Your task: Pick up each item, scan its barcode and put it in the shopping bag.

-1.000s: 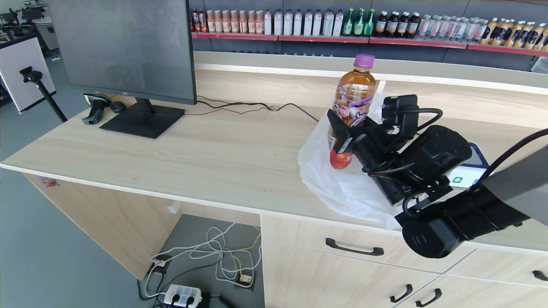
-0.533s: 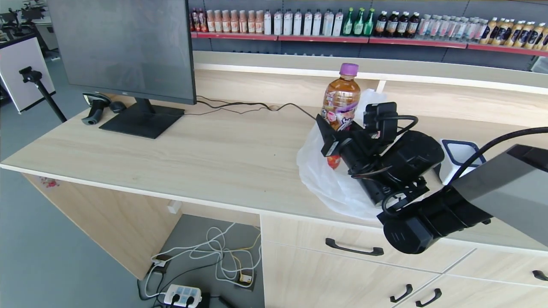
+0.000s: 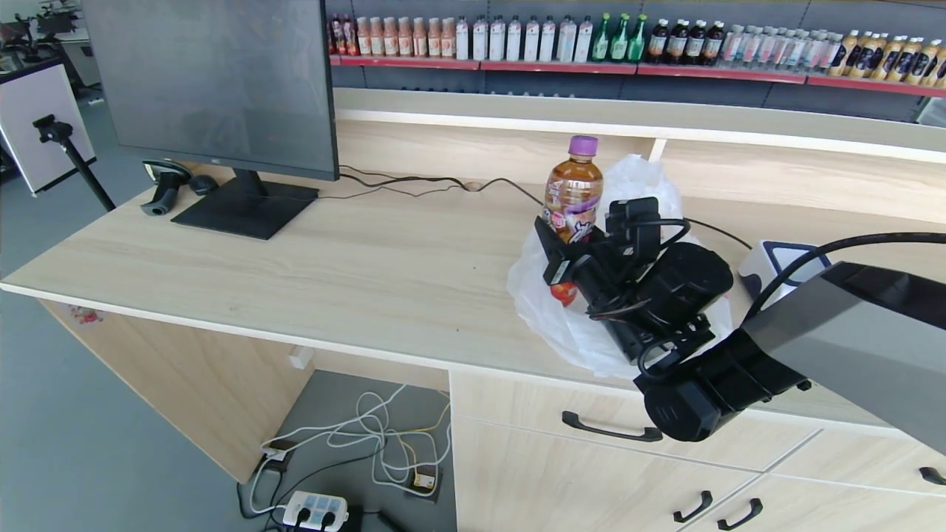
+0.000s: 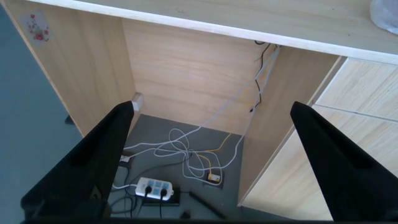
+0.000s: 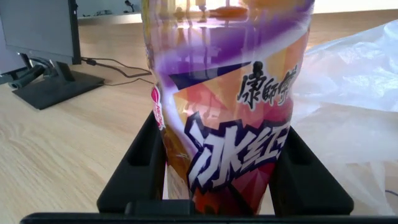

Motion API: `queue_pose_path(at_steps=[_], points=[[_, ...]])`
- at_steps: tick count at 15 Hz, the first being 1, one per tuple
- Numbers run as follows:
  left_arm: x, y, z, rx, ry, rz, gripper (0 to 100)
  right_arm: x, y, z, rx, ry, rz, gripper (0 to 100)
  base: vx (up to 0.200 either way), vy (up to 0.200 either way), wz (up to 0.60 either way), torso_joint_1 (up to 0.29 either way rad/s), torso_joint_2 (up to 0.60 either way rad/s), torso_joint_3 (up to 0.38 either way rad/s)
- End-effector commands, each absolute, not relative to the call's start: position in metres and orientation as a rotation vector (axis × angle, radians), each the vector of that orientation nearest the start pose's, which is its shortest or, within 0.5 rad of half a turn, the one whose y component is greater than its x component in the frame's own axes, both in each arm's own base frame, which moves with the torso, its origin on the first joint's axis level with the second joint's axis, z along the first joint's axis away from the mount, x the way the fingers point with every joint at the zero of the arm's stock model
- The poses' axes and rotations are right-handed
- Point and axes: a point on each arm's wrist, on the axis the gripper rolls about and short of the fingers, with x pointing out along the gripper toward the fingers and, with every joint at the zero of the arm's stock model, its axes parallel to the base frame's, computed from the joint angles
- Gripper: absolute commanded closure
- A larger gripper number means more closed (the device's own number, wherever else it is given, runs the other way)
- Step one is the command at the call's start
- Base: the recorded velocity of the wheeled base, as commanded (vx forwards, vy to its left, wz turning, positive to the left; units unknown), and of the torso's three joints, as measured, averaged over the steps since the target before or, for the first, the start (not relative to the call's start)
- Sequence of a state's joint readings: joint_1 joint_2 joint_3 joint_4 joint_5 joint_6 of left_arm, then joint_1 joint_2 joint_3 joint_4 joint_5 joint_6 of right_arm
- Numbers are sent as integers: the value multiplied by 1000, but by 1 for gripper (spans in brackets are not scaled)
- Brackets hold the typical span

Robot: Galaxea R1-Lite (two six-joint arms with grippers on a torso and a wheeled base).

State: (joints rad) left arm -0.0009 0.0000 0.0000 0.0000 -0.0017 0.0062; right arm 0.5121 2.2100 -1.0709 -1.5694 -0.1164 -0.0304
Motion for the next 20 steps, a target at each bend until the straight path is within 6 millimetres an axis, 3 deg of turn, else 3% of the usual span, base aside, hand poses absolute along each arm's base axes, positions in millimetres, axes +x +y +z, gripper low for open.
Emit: queue_pose_path(at_steps=[1, 10, 20], points=[[-23, 0, 75, 6, 0, -3, 0, 363, 201, 152, 101, -408, 384, 100, 0, 0, 0, 0, 0, 0], [-23, 0, 75, 6, 0, -3, 0, 364, 202, 141, 90, -376, 385, 100, 0, 0, 0, 0, 0, 0], [-23, 0, 75, 6, 0, -3, 0, 351, 202, 132, 69, -322, 403, 100, 0, 0, 0, 0, 0, 0]])
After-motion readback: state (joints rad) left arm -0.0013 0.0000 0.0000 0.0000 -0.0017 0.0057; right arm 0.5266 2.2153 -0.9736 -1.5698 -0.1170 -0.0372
